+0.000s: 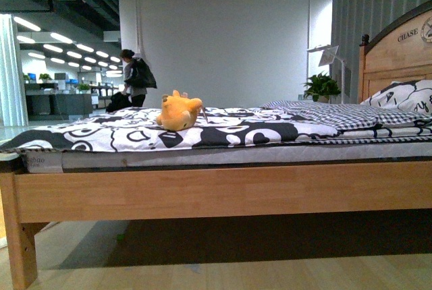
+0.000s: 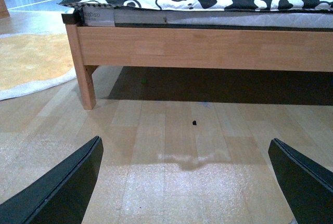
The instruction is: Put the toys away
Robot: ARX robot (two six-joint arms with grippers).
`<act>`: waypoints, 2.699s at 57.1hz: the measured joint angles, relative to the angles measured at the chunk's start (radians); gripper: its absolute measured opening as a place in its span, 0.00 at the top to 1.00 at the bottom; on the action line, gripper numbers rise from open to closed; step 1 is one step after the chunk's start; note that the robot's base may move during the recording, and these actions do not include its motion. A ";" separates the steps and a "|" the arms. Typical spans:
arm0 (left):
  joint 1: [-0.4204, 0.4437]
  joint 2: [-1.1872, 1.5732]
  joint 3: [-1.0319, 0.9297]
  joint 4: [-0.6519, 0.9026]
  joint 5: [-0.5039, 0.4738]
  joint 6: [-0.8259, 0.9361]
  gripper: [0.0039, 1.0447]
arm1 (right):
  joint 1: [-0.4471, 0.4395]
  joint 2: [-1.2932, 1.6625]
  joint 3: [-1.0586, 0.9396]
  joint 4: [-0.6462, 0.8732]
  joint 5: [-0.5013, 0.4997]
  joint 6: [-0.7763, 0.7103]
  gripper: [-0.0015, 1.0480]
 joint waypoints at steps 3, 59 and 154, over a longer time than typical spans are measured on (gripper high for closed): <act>0.000 0.000 0.000 0.000 0.000 0.000 0.06 | 0.000 0.000 0.000 0.000 0.000 0.000 0.06; 0.000 0.000 0.000 0.000 0.000 0.000 0.06 | 0.000 0.000 0.000 0.000 0.000 0.000 0.06; 0.000 0.000 0.000 0.000 0.002 0.000 0.06 | 0.000 0.000 0.000 0.000 0.000 0.000 0.06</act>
